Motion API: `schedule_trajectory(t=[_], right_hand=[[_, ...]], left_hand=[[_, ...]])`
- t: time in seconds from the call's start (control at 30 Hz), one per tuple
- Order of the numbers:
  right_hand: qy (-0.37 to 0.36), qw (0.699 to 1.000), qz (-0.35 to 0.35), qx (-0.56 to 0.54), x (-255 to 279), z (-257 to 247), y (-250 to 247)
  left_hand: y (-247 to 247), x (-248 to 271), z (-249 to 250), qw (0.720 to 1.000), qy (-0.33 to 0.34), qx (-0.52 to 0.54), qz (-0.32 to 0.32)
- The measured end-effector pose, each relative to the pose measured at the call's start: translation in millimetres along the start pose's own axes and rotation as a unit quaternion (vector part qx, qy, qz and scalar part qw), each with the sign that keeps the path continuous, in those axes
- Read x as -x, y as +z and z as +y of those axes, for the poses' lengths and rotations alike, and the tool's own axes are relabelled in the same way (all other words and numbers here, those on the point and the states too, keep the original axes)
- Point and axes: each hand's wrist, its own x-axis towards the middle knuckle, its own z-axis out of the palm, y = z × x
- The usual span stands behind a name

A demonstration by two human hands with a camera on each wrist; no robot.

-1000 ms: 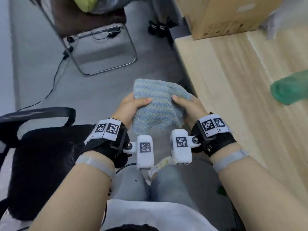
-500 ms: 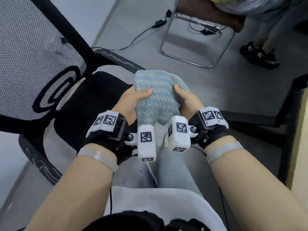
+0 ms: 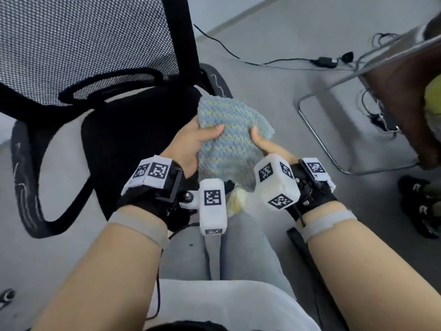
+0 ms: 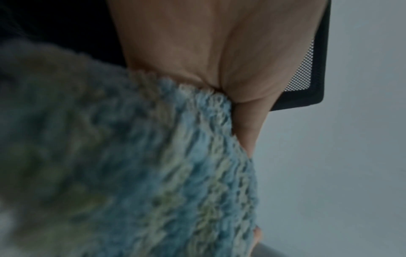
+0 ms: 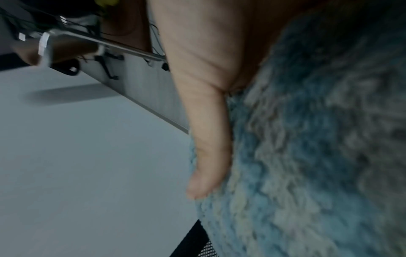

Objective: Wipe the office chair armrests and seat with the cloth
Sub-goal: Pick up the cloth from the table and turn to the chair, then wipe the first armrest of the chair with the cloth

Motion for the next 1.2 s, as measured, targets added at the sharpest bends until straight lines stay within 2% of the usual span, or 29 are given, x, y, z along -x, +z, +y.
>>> schedule_trajectory(t=[0.1, 0.2, 0.3, 0.37, 0.43, 0.47, 0.53, 0.6, 0.67, 0.7, 0.77, 0.83, 0.97, 1.03, 1.13, 1.2], right_hand=[[0.013, 0.999, -0.02, 0.046, -14.3, -25.2, -4.8], [-0.003, 0.997, 0.011, 0.07, -32.5, -54.1, -4.1], [-0.112, 0.986, 0.105, 0.069, -52.6, -86.6, -9.6], [-0.234, 0.956, 0.16, 0.074, -69.3, -104.5, -12.4], [-0.355, 0.891, 0.219, 0.18, -86.6, -118.2, -12.2], [-0.381, 0.858, 0.233, 0.256, -95.2, -123.6, -12.6], [-0.366, 0.801, 0.242, 0.407, -116.8, -127.0, -15.6], [-0.28, 0.76, 0.202, 0.55, -142.0, -119.1, -24.0], [-0.195, 0.747, 0.14, 0.62, -158.1, -102.2, -31.6], [-0.177, 0.741, 0.111, 0.639, -161.0, -95.5, -37.6], [-0.176, 0.702, 0.072, 0.686, -162.0, -87.5, -50.3], [-0.179, 0.662, 0.06, 0.725, -159.9, -89.4, -53.5], [-0.186, 0.608, 0.051, 0.77, -173.3, -106.9, -40.1], [-0.182, 0.595, 0.047, 0.781, -185.8, -118.5, -32.4], [-0.176, 0.621, 0.046, 0.763, -197.5, -128.4, -23.1], [-0.182, 0.621, 0.047, 0.761, -191.9, -127.2, -22.9]], left_hand=[[-3.5, -15.4, -1.4, 0.999, 0.014, 0.018, 0.035], [-17.7, -31.6, -6.9, 0.997, 0.023, 0.018, 0.068], [-34.0, -47.4, -20.3, 0.993, 0.021, 0.013, 0.111], [-42.3, -57.9, -33.1, 0.989, 0.013, 0.03, 0.143], [-46.3, -69.6, -46.6, 0.986, 0.005, 0.03, 0.162], [-47.0, -75.2, -53.1, 0.985, -0.002, 0.026, 0.168], [-46.4, -85.6, -62.0, 0.985, -0.015, 0.013, 0.171], [-44.3, -95.7, -67.6, 0.987, -0.026, 0.008, 0.157], [-40.5, -104.3, -71.3, 0.992, -0.037, 0.0, 0.124], [-37.9, -108.6, -71.8, 0.993, -0.043, -0.011, 0.106], [-33.7, -117.6, -71.2, 0.995, -0.05, -0.036, 0.084], [-32.3, -126.6, -68.6, 0.992, -0.056, -0.071, 0.092], [-35.7, -137.0, -67.7, 0.978, -0.067, -0.159, 0.115], [-37.5, -139.7, -68.0, 0.978, -0.065, -0.159, 0.119], [-38.3, -143.0, -65.2, 0.98, -0.06, -0.146, 0.118], [-37.9, -145.0, -64.6, 0.98, -0.058, -0.143, 0.123]])
